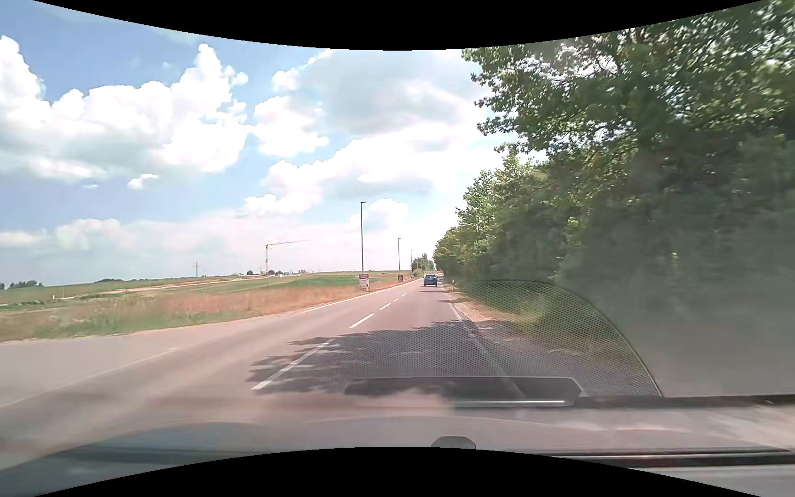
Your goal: Follow the waypoints while adhering to traffic rules and regulations
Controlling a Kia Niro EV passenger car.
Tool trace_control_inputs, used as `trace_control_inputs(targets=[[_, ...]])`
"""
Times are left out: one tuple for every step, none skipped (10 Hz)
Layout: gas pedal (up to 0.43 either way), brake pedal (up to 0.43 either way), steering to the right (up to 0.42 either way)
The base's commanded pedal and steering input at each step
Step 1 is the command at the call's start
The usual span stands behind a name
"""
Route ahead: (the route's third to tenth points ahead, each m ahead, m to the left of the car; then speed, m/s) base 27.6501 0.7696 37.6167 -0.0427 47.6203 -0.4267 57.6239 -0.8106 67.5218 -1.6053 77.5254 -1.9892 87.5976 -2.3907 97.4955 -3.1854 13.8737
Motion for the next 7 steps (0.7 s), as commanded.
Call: trace_control_inputs(targets=[[0.169,0.0,0.002],[0.157,0.0,0.002],[0.157,0.0,0.002],[0.157,0.0,0.002],[0.15,0.0,0.003],[0.138,0.0,0.002],[0.138,0.0,0.004]])
